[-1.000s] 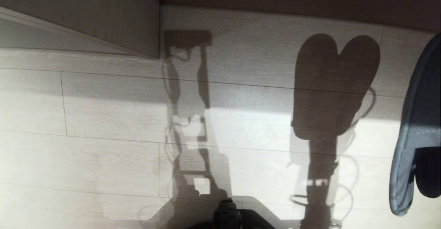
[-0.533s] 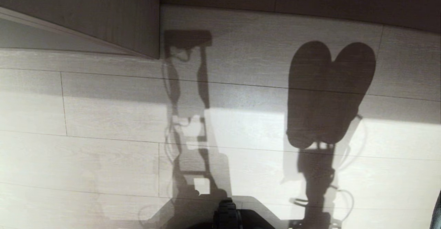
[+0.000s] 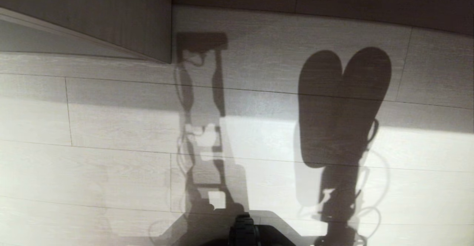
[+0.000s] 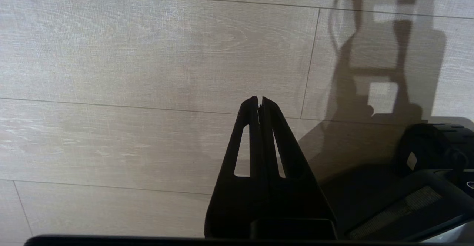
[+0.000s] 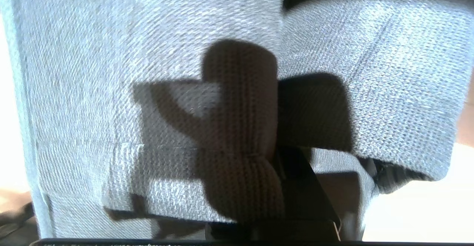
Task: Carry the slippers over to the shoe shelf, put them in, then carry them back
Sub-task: Place the slippers into the shoe cabinet
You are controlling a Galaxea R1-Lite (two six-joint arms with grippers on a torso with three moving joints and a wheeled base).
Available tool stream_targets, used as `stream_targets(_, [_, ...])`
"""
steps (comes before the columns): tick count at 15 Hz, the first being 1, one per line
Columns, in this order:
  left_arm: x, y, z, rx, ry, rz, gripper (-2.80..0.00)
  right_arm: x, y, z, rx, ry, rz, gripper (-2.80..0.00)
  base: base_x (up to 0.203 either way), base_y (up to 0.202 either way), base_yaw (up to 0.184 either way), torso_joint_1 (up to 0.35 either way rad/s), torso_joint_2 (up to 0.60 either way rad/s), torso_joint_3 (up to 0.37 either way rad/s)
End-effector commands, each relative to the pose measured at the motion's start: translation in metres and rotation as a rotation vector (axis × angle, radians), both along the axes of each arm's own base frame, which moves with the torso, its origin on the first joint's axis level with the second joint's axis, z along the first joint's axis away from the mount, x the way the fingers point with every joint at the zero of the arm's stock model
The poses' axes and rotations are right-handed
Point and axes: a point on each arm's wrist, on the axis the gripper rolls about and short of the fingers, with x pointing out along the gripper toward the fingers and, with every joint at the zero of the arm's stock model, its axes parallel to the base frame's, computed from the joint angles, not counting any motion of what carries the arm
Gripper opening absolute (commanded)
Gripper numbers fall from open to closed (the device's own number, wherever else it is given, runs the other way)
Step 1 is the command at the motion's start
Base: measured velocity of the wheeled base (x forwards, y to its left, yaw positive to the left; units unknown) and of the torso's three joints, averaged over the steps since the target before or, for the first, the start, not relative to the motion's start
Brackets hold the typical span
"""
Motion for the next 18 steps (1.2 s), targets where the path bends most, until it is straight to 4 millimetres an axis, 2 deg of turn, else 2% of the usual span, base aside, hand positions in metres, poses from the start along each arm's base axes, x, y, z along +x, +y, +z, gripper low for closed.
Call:
stream_targets(1, [0.0,0.0,0.0,0.0,-0.002,0.001,-2.8,-0.009,-0.001,0.003,-0.002,-0.033,0.04,-2.8,0.0,0.0,0.0,0.0,0.0,0.0])
stream_targets(3, [0.0,0.0,0.0,0.0,-0.001,0.0,-2.8,-0.014,-0.002,-0.004,0.004,-0.015,0.025,-2.8,0.0,0.0,0.0,0.0,0.0,0.0])
stream_targets(5, [0.0,0.0,0.0,0.0,-0.002,0.001,-2.8,-0.014,-0.002,-0.025,0.003,0.027,0.02,-2.8,0.0,0.0,0.0,0.0,0.0,0.0])
stream_targets(7, [0.0,0.0,0.0,0.0,-0.002,0.001,-2.8,-0.013,-0.002,-0.037,0.005,0.05,-0.008,-2.8,0.0,0.0,0.0,0.0,0.0,0.0])
stream_targets(10, [0.0,0.0,0.0,0.0,-0.002,0.001,-2.8,-0.011,-0.003,-0.076,-0.009,0.091,-0.066,-2.8,0.0,0.0,0.0,0.0,0.0,0.0])
stream_targets(13, [0.0,0.0,0.0,0.0,-0.002,0.0,-2.8,-0.008,-0.004,-0.102,-0.01,0.123,-0.085,-2.8,0.0,0.0,0.0,0.0,0.0,0.0])
stream_targets(18, [0.0,0.0,0.0,-0.002,-0.001,0.0,-2.8,-0.006,-0.005,-0.108,-0.007,0.16,-0.154,-2.8,0.0,0.0,0.0,0.0,0.0,0.0])
